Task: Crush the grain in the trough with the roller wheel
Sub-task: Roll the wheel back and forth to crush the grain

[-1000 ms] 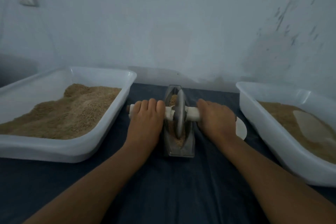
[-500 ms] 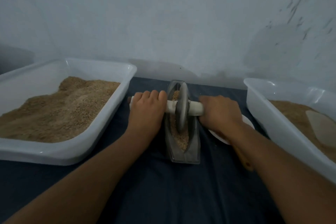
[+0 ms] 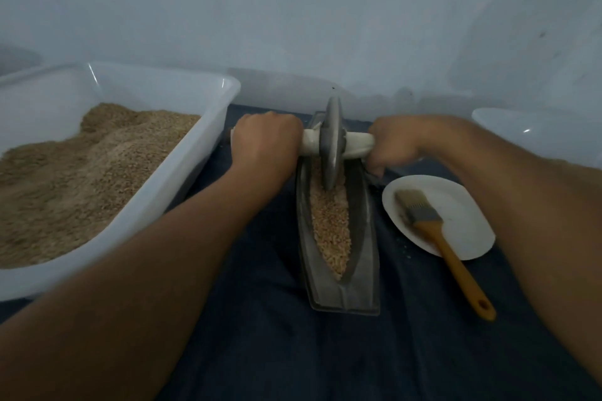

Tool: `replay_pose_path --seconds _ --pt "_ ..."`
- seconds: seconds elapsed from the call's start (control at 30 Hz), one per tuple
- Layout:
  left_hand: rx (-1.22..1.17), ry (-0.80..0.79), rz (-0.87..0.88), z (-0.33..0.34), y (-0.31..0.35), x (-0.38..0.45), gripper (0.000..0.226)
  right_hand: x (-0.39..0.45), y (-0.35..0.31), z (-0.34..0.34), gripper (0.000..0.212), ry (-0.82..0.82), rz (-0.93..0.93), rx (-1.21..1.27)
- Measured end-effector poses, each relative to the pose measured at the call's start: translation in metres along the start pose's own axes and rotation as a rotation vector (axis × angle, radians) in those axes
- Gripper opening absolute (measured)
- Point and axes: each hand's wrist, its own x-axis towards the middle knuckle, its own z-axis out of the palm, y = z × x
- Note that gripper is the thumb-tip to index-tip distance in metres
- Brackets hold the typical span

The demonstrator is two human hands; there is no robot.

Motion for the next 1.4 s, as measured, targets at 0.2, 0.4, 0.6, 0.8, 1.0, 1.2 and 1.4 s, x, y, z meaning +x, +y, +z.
replay_pose_path --seconds 0.2,0.4,0.6,0.8,1.0,1.2,1.4 --pt "0.002 0.036 0.039 -0.002 0.002 -0.008 0.027 -0.014 0.002 0.016 0.014 0.144 0.005 -0.024" --pt "-0.021 0.201 0.041 -0.007 0.004 -0.043 0.024 -0.049 -0.006 0.046 0.017 0.554 -0.008 -0.152" --pt "-0.079 0.299 0.067 -0.014 0.007 -0.084 0.011 -0.086 -0.019 0.086 0.019 0.909 0.041 -0.146" --pt "-0.084 0.270 0.099 -0.023 0.005 -0.109 0.020 -0.113 -0.030 0.088 0.035 1.010 -0.017 -0.185" --pt "-0.090 0.257 0.115 -0.019 0.002 -0.114 0.026 -0.110 -0.030 0.089 0.038 1.019 -0.006 -0.182" --pt "-0.058 0.271 0.080 -0.011 0.005 -0.084 0.011 -0.080 -0.013 0.076 0.022 0.720 0.063 -0.155" --pt "0.009 0.159 0.027 -0.004 0.004 -0.043 0.024 -0.042 -0.005 0.040 0.018 0.342 0.021 -0.091"
